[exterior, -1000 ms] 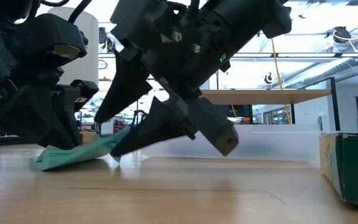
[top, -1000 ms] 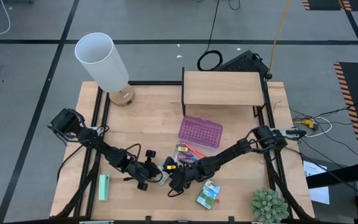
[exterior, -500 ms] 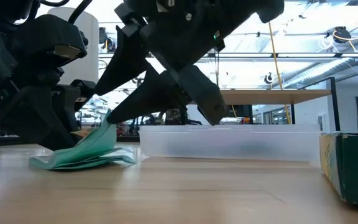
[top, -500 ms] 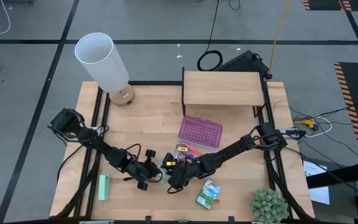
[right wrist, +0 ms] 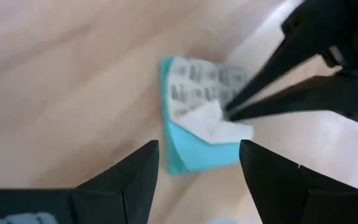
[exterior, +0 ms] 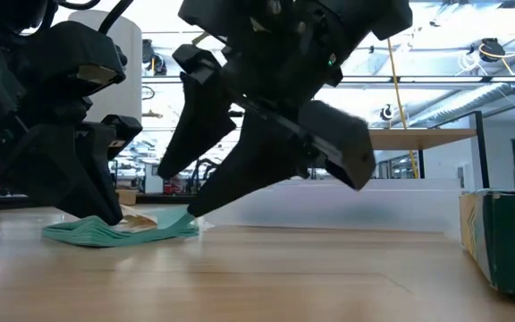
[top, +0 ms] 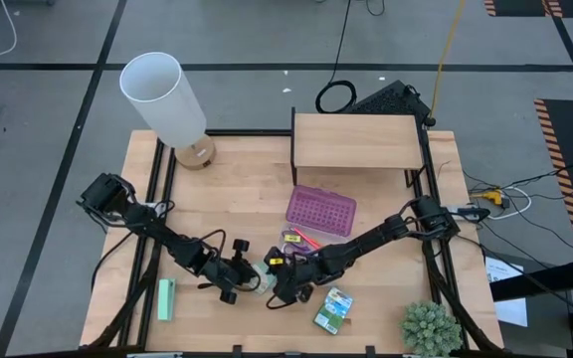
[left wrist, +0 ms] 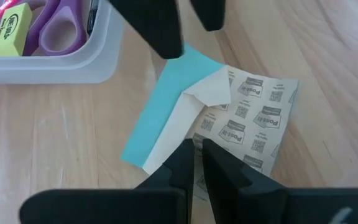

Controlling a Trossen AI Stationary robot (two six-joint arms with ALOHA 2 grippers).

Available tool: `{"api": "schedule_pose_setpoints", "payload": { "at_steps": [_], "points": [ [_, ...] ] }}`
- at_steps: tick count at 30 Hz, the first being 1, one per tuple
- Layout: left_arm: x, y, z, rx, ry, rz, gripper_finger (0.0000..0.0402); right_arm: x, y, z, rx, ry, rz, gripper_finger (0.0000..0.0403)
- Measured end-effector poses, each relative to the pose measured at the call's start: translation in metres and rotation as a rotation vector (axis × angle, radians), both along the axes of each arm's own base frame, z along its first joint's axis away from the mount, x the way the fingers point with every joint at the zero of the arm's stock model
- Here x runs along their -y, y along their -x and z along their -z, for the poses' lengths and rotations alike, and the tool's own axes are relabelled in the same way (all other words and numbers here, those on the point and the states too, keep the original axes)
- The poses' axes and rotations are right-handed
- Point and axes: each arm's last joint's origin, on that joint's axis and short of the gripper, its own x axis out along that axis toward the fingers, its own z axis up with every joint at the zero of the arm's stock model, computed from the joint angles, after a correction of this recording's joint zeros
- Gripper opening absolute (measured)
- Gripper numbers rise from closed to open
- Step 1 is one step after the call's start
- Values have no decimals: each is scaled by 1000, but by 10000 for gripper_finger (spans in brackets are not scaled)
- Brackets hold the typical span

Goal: Pack school essentials
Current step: Put the blue sticky notes into the purple supply box

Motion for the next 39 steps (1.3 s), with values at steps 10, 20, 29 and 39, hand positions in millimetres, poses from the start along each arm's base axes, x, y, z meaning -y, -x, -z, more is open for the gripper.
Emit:
{"api": "schedule_pose_setpoints", "payload": {
  "at_steps": [10,20,29,39],
  "points": [
    [-3,-2,0,4,4,-10,35,1,4,13,30,-11,-37,219],
    [-3,-2,0,5,4,-9,35,10,9,26,108,106,-58,219],
    [-3,-2,0,5,3,-8,35,14,7,24,139,197,-74,200],
    [-3,-2,0,6,-1,-3,35,13,5,22,168,224,-102,164]
  ]
}}
